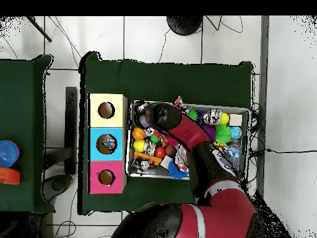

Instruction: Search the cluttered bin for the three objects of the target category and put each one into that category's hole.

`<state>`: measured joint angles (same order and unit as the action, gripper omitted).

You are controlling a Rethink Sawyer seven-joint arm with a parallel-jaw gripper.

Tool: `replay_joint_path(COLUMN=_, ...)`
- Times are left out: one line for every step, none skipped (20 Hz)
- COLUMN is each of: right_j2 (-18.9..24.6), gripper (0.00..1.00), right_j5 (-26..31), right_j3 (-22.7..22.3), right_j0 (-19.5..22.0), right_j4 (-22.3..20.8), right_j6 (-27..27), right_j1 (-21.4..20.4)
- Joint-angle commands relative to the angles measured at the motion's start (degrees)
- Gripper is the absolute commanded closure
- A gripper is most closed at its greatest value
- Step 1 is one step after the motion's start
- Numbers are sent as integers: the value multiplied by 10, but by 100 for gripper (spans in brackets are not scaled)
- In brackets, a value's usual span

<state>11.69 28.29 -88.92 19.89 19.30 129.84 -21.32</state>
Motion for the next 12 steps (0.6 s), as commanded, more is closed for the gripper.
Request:
replay_joint_path(right_j2=-146, gripper=100, right_j5=18, right_j3=101, right_j0=-145, right_j4=-79, right_j6=83, right_j1=68)
replay_joint_path(right_j2=-171, gripper=100, right_j5=28, right_j3=115, right_j0=-160, right_j4=-84, right_j6=94, right_j1=74)
replay_joint_path(right_j2=-191, gripper=100, right_j5=38, right_j3=124, right_j0=-174, right_j4=-83, right_j6=104, right_j1=78)
replay_joint_path(right_j2=-206, gripper=100, right_j5=44, right_j3=133, right_j0=-182, right_j4=-84, right_j6=109, right_j1=84)
replay_joint_path(right_j2=-215, gripper=100, right_j5=45, right_j3=136, right_j0=-188, right_j4=-82, right_j6=111, right_j1=87)
replay_joint_path(right_j2=-222, gripper=100, right_j5=43, right_j3=140, right_j0=-192, right_j4=-79, right_j6=113, right_j1=91)
replay_joint_path(right_j2=-228, gripper=100, right_j5=40, right_j3=142, right_j0=-196, right_j4=-74, right_j6=115, right_j1=94)
replay_joint_path(right_j2=-233, gripper=100, right_j5=37, right_j3=141, right_j0=-199, right_j4=-65, right_j6=123, right_j1=96)
replay_joint_path(right_j2=-237, gripper=100, right_j5=33, right_j3=141, right_j0=-203, right_j4=-56, right_j6=133, right_j1=99)
replay_joint_path(right_j2=-245, gripper=100, right_j5=28, right_j3=139, right_j0=-208, right_j4=-44, right_j6=148, right_j1=99)
replay_joint_path(right_j2=-245, gripper=100, right_j5=25, right_j3=136, right_j0=-209, right_j4=-34, right_j6=156, right_j1=99)
replay_joint_path(right_j2=-244, gripper=100, right_j5=25, right_j3=133, right_j0=-209, right_j4=-27, right_j6=155, right_j1=97)
